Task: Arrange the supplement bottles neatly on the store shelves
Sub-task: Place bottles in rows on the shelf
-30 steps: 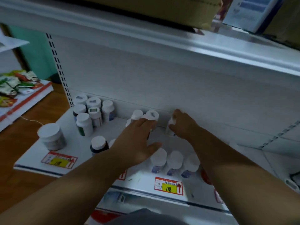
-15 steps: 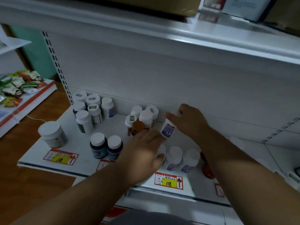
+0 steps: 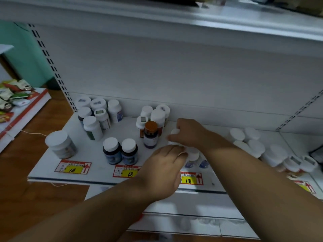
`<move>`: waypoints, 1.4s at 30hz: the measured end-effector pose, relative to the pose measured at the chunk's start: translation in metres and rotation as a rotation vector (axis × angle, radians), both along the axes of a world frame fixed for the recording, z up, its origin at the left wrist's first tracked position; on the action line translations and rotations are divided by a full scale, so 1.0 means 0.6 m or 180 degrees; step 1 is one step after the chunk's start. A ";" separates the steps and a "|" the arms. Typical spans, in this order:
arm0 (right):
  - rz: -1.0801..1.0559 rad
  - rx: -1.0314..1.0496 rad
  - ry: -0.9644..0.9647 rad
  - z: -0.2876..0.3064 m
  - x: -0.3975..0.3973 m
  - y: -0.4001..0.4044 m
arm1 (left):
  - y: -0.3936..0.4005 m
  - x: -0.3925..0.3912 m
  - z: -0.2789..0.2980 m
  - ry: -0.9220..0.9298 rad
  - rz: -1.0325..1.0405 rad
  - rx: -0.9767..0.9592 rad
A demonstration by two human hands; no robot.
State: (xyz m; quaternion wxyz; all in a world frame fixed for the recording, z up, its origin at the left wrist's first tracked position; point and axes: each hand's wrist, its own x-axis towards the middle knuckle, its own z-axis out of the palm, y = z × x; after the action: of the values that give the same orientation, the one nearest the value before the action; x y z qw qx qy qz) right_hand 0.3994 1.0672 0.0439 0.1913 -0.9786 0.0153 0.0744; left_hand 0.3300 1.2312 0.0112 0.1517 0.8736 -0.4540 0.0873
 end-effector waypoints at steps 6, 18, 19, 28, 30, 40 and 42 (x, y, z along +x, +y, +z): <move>0.0205 -0.0184 0.0166 0.008 0.006 -0.004 | -0.001 0.001 -0.002 0.0048 0.0069 -0.0037; 0.0769 -0.0175 -0.0740 0.033 0.036 0.037 | 0.025 -0.001 0.013 0.0360 0.0604 -0.0774; 0.0860 -0.0185 -0.0747 0.035 0.040 0.048 | 0.031 0.001 0.015 0.0339 0.0717 -0.0839; 0.0756 -0.0667 -0.0746 0.007 0.055 0.107 | 0.087 0.016 0.016 0.0197 0.1374 -0.1345; 0.0832 -0.0651 -0.0765 0.003 0.048 0.107 | 0.095 0.022 0.020 0.0287 0.1412 -0.1485; 0.0217 0.0526 -0.1030 0.092 -0.021 0.105 | 0.163 0.040 0.060 0.0617 0.1402 -0.1795; -0.0223 0.1187 -0.1045 0.118 -0.054 0.112 | 0.166 0.033 0.077 0.0741 0.1281 -0.1935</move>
State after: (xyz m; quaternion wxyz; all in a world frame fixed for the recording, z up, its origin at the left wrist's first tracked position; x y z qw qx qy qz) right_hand 0.3669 1.1342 0.1149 0.3709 -0.9242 0.0039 -0.0908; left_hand 0.3496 1.3309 0.0573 0.4342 0.8646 -0.2065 0.1462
